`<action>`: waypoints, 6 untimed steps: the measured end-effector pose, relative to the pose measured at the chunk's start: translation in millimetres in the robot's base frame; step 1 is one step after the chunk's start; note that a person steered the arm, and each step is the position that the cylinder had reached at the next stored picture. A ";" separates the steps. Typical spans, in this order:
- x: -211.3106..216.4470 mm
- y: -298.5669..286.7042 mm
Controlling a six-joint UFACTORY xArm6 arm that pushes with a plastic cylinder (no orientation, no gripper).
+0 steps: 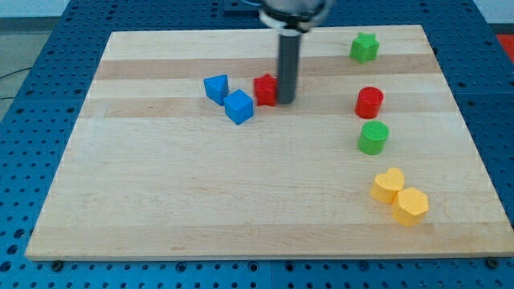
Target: Place the red circle towards the center
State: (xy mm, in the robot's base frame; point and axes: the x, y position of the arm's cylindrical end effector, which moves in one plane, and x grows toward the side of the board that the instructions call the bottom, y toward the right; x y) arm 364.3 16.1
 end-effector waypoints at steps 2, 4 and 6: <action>-44.1 89.5; 27.4 159.7; 25.6 29.0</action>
